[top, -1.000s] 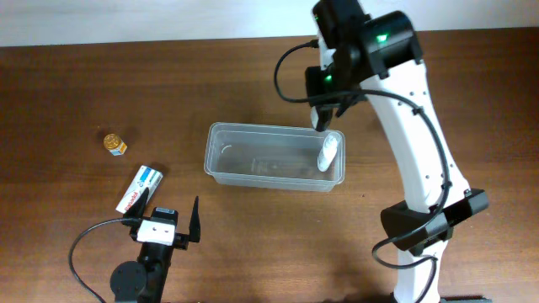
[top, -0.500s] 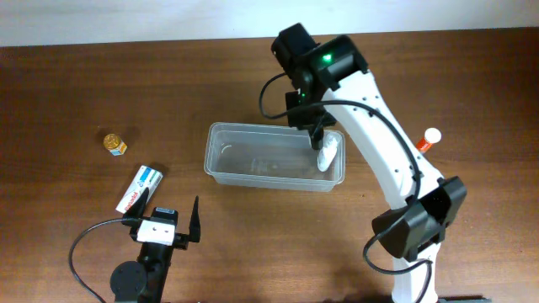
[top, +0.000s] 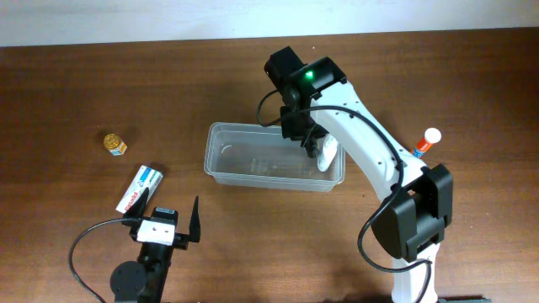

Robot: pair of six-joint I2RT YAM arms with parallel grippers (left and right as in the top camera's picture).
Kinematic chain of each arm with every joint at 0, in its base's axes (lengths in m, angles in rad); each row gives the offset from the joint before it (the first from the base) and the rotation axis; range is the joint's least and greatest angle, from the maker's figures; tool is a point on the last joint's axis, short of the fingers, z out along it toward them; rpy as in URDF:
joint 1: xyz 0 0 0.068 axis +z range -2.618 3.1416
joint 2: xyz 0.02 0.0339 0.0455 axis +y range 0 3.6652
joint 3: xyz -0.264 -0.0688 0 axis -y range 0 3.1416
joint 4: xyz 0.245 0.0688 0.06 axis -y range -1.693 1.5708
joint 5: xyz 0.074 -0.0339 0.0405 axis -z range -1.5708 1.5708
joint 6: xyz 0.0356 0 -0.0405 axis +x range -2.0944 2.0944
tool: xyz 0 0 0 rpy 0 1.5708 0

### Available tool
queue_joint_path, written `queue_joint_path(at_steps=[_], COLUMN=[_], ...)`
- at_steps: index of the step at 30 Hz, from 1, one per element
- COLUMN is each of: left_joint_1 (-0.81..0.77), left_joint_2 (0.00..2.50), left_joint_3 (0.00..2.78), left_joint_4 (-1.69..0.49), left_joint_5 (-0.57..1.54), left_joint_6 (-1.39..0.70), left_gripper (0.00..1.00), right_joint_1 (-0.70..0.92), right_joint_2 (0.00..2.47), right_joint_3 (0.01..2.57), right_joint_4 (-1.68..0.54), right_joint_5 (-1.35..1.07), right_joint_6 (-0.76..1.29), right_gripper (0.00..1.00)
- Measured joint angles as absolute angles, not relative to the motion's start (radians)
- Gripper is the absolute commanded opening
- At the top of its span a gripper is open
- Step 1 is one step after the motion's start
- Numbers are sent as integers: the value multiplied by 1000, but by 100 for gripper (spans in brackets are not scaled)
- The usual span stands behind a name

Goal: Pack container
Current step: 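Carry the dark bottle left and lower it into the container, then open the right gripper to release the dark bottle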

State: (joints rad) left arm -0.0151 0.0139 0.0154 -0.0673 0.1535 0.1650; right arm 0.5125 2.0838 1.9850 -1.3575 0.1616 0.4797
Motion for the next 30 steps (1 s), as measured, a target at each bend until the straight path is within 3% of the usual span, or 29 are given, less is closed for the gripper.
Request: queue_joint_path(at_steps=[18,23,30], left_joint_1=[-15,-15,-15], left_joint_2=[14,14,14], left_joint_3=[15,15,15], left_joint_4=[-67,-67,-67], left_joint_5=[153,154,153], left_joint_6=[165,165,165], left_gripper=[99,99,99], right_joint_1=[513,513,513], right_joint_2=[2084,2084,2084], right_joint_3=[1834,1832,1832], right_joint_4=[-1219,-1218,-1218], right_joint_5=[165,170,173], right_joint_6=[498,496,498], right_gripper=[25,38,40])
